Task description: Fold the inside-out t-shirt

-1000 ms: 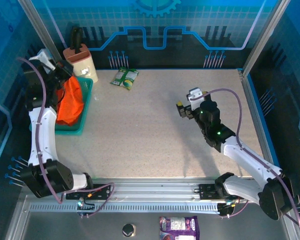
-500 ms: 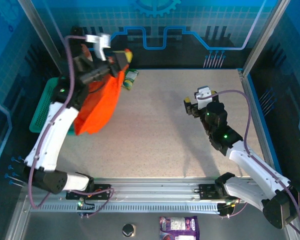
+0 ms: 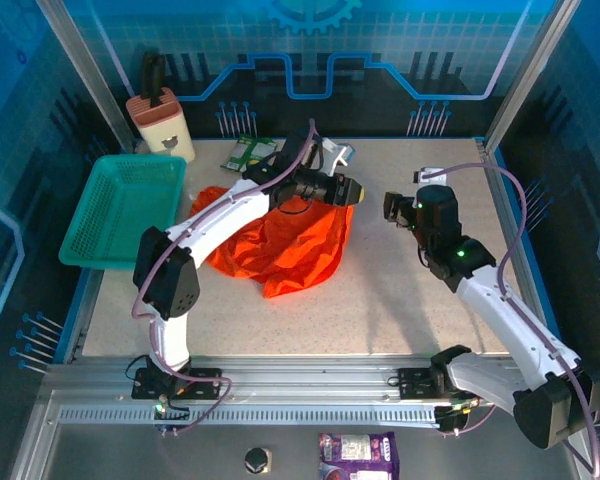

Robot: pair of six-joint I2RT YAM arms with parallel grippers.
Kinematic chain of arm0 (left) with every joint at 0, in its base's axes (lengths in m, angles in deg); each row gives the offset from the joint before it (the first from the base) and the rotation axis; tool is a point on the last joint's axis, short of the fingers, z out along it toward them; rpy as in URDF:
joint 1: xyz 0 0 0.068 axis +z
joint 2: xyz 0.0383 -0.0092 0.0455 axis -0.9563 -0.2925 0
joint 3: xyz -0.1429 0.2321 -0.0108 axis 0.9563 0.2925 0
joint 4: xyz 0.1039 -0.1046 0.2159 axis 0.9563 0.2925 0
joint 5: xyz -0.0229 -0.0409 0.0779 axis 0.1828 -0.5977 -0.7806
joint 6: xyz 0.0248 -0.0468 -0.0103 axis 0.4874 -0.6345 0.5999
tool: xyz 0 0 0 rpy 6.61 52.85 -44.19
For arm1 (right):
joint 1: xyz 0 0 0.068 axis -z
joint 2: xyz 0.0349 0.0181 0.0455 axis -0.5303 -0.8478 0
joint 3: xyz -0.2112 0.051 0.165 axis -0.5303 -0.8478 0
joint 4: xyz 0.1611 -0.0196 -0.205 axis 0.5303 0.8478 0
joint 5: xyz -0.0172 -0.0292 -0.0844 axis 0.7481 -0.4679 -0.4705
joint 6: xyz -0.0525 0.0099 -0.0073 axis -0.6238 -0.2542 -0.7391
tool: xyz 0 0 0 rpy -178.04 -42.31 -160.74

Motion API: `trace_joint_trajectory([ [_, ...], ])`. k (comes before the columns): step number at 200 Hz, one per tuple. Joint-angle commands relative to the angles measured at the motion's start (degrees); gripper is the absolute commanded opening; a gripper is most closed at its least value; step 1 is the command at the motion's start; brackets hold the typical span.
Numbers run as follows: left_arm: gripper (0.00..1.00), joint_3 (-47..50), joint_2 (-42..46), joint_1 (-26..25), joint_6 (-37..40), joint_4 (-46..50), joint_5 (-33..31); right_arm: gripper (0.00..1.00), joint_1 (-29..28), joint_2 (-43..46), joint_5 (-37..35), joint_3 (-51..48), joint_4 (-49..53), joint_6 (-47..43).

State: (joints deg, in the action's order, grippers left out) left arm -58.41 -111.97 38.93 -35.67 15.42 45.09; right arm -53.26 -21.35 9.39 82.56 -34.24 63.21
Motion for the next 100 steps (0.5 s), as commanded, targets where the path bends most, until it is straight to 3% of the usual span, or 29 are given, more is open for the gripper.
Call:
trace_joint_trajectory([
  [1,0.35,-1.0,4.3,0.7,1.2,1.4,-3.3,0.78,-0.6,-2.0,10.7,1.5,5.1,6.5],
  [21,0.36,2.4,6.8,2.2,1.4,2.2,-6.3,0.75,-3.6,-4.8,16.2,1.4,5.4,7.9],
  [47,0.36,9.1,10.8,6.1,-1.0,1.4,-9.1,0.73,-10.0,-10.0,17.5,3.1,8.3,10.4],
  [76,0.29,15.4,13.1,9.9,-3.8,-1.9,-3.8,0.73,-14.3,-15.0,19.7,1.9,6.0,14.1],
  [100,0.40,16.2,12.7,10.1,-3.1,-0.3,-2.5,0.74,-14.5,-18.5,18.3,3.3,5.7,15.9],
])
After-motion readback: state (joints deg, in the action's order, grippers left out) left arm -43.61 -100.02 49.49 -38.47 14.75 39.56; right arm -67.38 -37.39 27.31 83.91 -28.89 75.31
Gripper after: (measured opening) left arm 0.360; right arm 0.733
